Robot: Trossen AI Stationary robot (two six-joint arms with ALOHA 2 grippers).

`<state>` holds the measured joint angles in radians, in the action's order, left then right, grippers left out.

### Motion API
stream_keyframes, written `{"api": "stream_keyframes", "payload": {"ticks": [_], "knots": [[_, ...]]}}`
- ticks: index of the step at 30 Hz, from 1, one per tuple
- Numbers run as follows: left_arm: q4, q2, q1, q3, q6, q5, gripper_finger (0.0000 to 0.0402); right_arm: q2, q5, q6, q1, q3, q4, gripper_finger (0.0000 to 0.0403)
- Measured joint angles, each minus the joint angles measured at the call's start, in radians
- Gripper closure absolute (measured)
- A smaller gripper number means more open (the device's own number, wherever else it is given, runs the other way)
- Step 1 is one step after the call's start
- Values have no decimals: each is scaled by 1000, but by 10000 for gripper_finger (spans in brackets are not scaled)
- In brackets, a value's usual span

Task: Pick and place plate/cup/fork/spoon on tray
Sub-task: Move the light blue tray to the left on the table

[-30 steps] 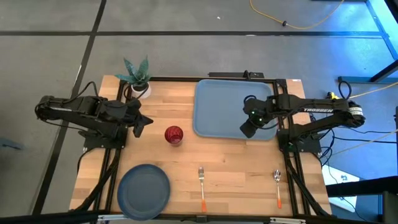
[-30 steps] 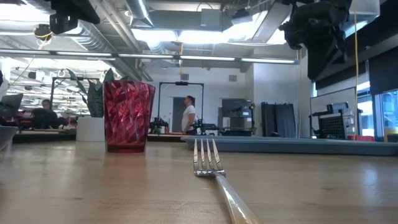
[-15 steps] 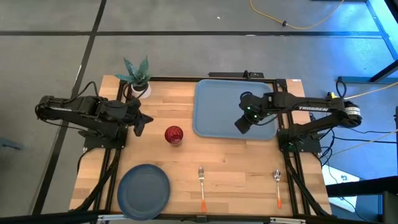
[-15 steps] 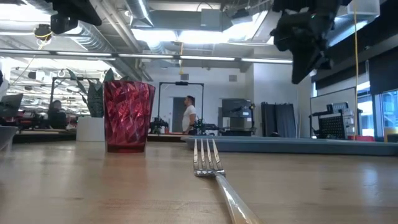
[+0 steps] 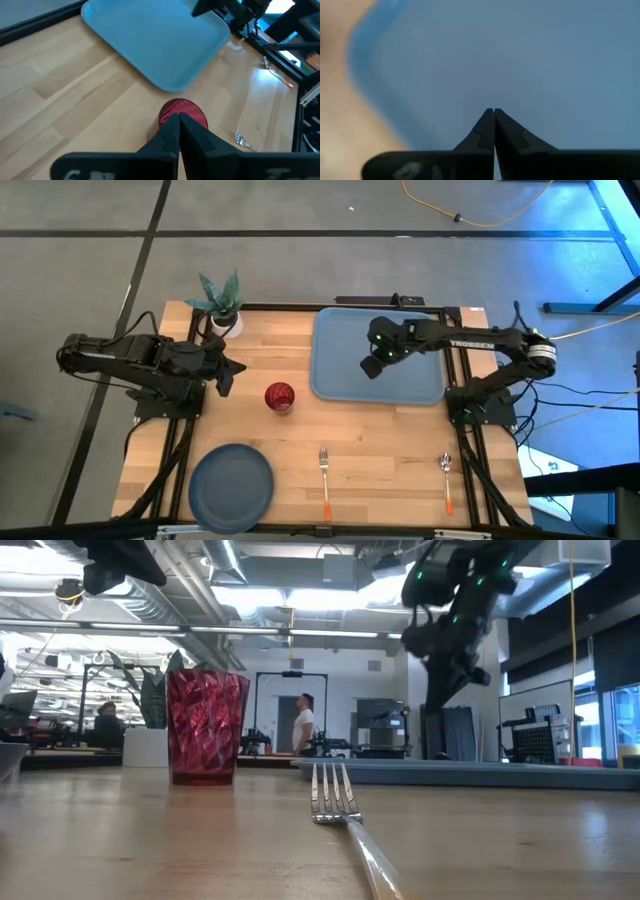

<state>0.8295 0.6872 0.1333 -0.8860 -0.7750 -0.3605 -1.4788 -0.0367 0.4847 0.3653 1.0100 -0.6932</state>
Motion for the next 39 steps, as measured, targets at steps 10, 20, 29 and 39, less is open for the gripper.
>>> {"api": "stream_keyframes", "payload": {"ticks": [10,20,29,39], "knots": [[0,0,0,0,0,1,401,-209,-51,-26,112,0,95,401],[1,0,0,0,0,2,401,-320,-28,-48,121,3,111,402],[15,0,0,0,0,3,401,-324,10,-44,55,2,179,402],[17,0,0,0,0,3,401,-327,36,10,-48,0,215,403]]}}
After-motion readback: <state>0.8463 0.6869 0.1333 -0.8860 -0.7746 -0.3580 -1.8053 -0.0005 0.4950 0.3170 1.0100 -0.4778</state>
